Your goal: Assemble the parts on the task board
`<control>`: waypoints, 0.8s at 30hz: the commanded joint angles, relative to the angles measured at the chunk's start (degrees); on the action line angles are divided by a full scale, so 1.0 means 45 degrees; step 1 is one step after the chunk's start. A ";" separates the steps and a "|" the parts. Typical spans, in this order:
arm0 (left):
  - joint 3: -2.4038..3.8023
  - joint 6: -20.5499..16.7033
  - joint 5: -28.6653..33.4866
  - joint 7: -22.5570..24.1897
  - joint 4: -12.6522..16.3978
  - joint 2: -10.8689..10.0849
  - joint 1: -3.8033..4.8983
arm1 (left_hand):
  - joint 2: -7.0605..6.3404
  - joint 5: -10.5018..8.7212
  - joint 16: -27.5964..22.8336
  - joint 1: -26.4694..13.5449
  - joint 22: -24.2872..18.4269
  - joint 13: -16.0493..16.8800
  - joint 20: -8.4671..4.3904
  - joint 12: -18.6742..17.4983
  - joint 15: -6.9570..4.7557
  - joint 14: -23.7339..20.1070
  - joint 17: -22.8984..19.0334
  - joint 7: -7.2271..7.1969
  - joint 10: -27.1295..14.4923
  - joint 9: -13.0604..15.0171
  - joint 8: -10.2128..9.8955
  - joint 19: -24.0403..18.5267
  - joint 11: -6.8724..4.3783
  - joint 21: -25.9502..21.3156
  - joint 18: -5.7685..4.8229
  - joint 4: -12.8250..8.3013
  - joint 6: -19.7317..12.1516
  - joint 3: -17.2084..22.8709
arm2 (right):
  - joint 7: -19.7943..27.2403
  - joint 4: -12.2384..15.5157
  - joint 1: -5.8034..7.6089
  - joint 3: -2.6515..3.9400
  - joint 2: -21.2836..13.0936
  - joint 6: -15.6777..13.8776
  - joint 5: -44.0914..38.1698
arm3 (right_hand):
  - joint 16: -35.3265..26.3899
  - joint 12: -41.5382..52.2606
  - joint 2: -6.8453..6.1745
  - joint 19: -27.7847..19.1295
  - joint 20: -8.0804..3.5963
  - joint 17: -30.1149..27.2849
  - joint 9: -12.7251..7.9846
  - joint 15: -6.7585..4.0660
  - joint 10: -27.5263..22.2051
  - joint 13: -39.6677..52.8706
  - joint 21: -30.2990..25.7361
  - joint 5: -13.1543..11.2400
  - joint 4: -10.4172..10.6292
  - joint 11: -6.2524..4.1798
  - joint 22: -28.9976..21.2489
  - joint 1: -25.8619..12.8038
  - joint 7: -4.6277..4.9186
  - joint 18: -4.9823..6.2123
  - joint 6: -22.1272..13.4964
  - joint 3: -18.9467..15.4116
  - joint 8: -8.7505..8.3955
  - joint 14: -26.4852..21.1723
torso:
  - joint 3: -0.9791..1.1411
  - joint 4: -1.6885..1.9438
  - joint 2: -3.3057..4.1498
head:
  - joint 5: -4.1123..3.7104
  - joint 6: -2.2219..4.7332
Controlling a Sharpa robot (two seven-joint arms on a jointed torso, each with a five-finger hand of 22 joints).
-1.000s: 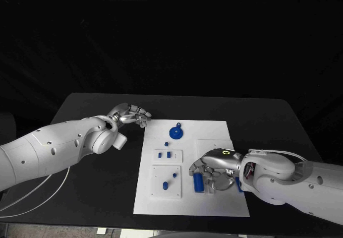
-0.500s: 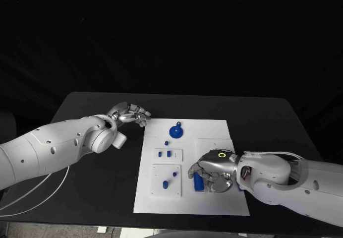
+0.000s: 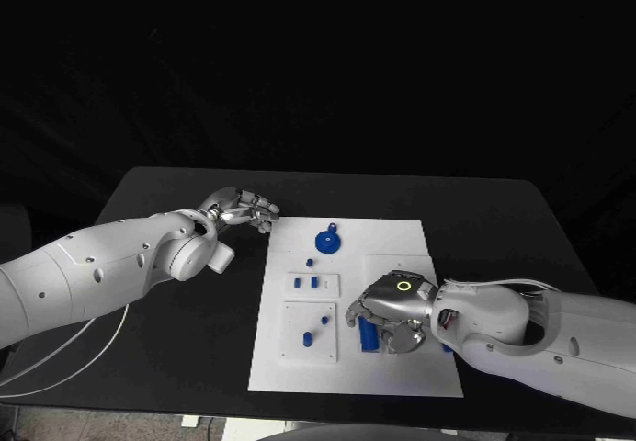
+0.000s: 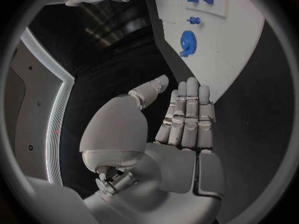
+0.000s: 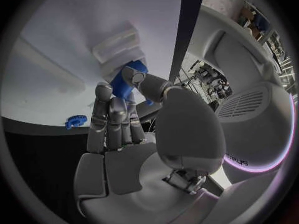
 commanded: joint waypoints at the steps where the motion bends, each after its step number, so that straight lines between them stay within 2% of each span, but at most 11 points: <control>1: 0.0006 0.0221 0.0068 -0.0002 0.0018 0.0009 0.0004 | -0.0013 -0.0068 -0.0056 -0.0117 0.0016 -0.0019 0.0087 -0.0062 0.0046 0.0083 0.0017 -0.0015 -0.0069 -0.0013 0.0074 -0.0002 -0.0015 -0.0083 0.0164 0.0078 -0.0100 0.0016 | -0.0218 -0.0014 -0.0019 -0.0004 0.0026 0.0225 -0.0866 | 0.0042 0.0090 -0.0080 0.0065 -0.0010 0.0018 0.0030 -0.0068 0.0020 -0.0035 0.0060 -0.0067 0.0025 -0.0107 0.0256 0.0000 0.0046 -0.0115 0.0163 0.0107 0.0129 0.0004 | -0.0007 0.0002 -0.0013 | 0.0015 -0.0040; 5: 0.0005 0.0230 0.0068 -0.0017 0.0014 -0.0002 0.0004 | -0.0012 -0.0071 -0.0064 -0.0119 0.0020 -0.0020 0.0087 -0.0066 0.0046 0.0083 0.0027 -0.0013 -0.0074 -0.0015 0.0073 -0.0002 -0.0012 -0.0087 0.0164 0.0083 -0.0106 0.0015 | -0.0296 -0.0056 -0.0019 -0.0002 0.0027 0.0376 -0.1024 | 0.0043 0.0100 -0.0075 0.0062 -0.0004 0.0021 0.0037 -0.0070 0.0023 -0.0053 0.0069 -0.0067 0.0025 -0.0110 0.0254 0.0015 0.0071 -0.0115 0.0232 0.0142 0.0170 0.0006 | 0.0002 -0.0005 -0.0012 | 0.0016 -0.0051; 13: 0.0004 0.0271 0.0068 -0.0044 0.0018 -0.0001 0.0004 | -0.0015 -0.0082 -0.0076 -0.0118 0.0026 -0.0022 0.0087 -0.0070 0.0046 0.0085 0.0043 -0.0011 -0.0081 -0.0018 0.0072 -0.0002 -0.0009 -0.0093 0.0165 0.0086 -0.0114 0.0012 | -0.0376 -0.0112 -0.0033 -0.0002 0.0184 0.0224 -0.1456 | 0.0052 0.0124 -0.0080 0.0064 0.0010 0.0031 0.0047 -0.0067 0.0025 -0.0084 0.0092 -0.0068 0.0033 -0.0109 0.0253 0.0008 0.0104 -0.0115 0.0373 0.0198 0.0249 0.0016 | 0.0014 -0.0012 -0.0006 | 0.0034 -0.0072; 18: 0.0004 0.0269 0.0068 -0.0058 0.0014 -0.0018 0.0004 | -0.0017 -0.0094 -0.0085 -0.0114 0.0031 -0.0023 0.0086 -0.0072 0.0046 0.0086 0.0055 -0.0010 -0.0083 -0.0020 0.0072 -0.0002 -0.0009 -0.0098 0.0165 0.0085 -0.0119 0.0012 | -0.0410 -0.0129 -0.0123 -0.0001 0.0245 0.0031 -0.1517 | 0.0079 0.0174 -0.0078 0.0095 0.0007 0.0051 0.0070 -0.0058 0.0048 -0.0140 0.0145 -0.0068 0.0037 -0.0091 0.0250 -0.0060 0.0253 -0.0115 0.0707 0.0240 0.0414 0.0051 | 0.0014 -0.0007 -0.0003 | 0.0030 -0.0094; 24: 0.0002 0.0292 0.0068 -0.0082 0.0008 -0.0013 0.0004 | -0.0013 -0.0107 -0.0098 -0.0096 0.0039 -0.0023 0.0084 -0.0074 0.0045 0.0089 0.0074 -0.0010 -0.0087 -0.0022 0.0074 -0.0001 -0.0008 -0.0104 0.0168 0.0079 -0.0123 0.0016 | -0.0365 -0.0173 -0.0157 -0.0001 0.0256 0.0141 -0.1497 | 0.0100 0.0230 -0.0089 0.0121 -0.0006 0.0068 0.0067 -0.0007 0.0074 -0.0196 0.0194 -0.0068 0.0025 -0.0021 0.0247 -0.0176 0.0379 -0.0115 0.1020 0.0234 0.0543 0.0086 | 0.0006 -0.0008 -0.0011 | 0.0036 -0.0127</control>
